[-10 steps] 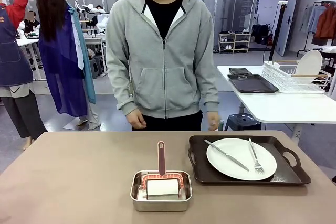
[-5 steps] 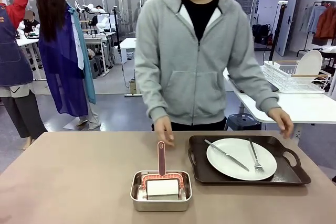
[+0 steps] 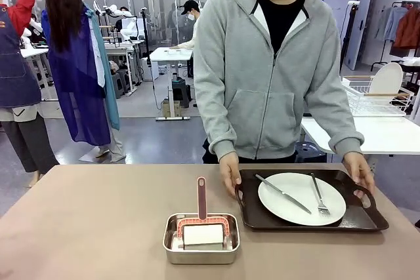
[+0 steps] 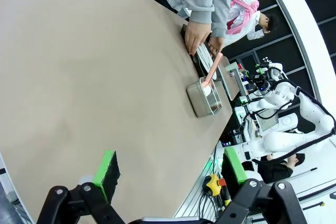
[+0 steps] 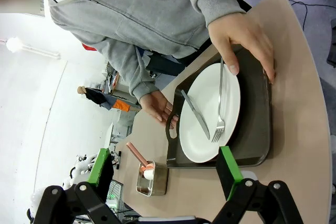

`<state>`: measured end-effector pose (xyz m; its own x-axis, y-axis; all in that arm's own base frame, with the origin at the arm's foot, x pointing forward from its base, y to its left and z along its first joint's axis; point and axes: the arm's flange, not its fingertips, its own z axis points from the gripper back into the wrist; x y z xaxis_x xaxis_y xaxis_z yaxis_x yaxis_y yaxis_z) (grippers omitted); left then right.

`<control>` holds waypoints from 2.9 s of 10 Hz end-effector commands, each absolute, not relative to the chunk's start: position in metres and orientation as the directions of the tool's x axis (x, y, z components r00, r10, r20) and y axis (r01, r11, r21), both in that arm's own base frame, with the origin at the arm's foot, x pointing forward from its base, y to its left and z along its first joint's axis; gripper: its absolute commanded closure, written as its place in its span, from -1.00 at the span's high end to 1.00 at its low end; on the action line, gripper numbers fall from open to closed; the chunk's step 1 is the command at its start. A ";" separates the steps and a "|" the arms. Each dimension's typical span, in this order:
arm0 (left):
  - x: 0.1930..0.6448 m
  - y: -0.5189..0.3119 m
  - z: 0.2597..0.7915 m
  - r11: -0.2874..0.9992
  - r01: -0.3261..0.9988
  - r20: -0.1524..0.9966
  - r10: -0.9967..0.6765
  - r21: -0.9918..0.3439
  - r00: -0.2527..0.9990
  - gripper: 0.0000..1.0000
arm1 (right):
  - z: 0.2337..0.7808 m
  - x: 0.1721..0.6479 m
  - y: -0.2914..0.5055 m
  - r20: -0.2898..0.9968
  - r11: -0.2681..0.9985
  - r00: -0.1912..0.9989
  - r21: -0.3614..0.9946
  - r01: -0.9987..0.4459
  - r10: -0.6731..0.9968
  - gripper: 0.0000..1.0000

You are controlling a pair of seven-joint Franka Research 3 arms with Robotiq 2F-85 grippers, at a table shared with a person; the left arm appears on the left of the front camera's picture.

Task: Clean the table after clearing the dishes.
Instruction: When the right (or left) Handle tray is removed, use the right hand (or left hand) to clean the right (or left) side of the table with the Lint Roller.

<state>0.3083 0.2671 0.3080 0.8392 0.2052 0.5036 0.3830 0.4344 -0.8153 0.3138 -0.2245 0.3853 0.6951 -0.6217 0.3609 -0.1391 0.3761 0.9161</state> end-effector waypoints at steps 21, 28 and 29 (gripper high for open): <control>0.304 0.267 0.313 0.450 0.366 0.490 0.197 -0.815 0.849 1.00 | 0.597 0.497 0.185 0.536 0.498 0.523 0.206 -0.842 0.663 1.00; 0.304 0.267 0.313 0.450 0.366 0.490 0.197 -0.815 0.849 1.00 | 0.577 0.486 0.226 0.466 0.393 0.404 0.126 -0.911 0.787 1.00; 0.304 0.267 0.313 0.450 0.366 0.490 0.197 -0.815 0.849 1.00 | 0.577 0.486 0.226 0.466 0.393 0.404 0.126 -0.911 0.787 1.00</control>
<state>0.3078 0.2677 0.3084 0.8391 0.2047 0.5040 0.3829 0.4358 -0.8145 0.4879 0.2222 0.5759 0.3846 0.8034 0.4545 -0.9188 0.3805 0.1047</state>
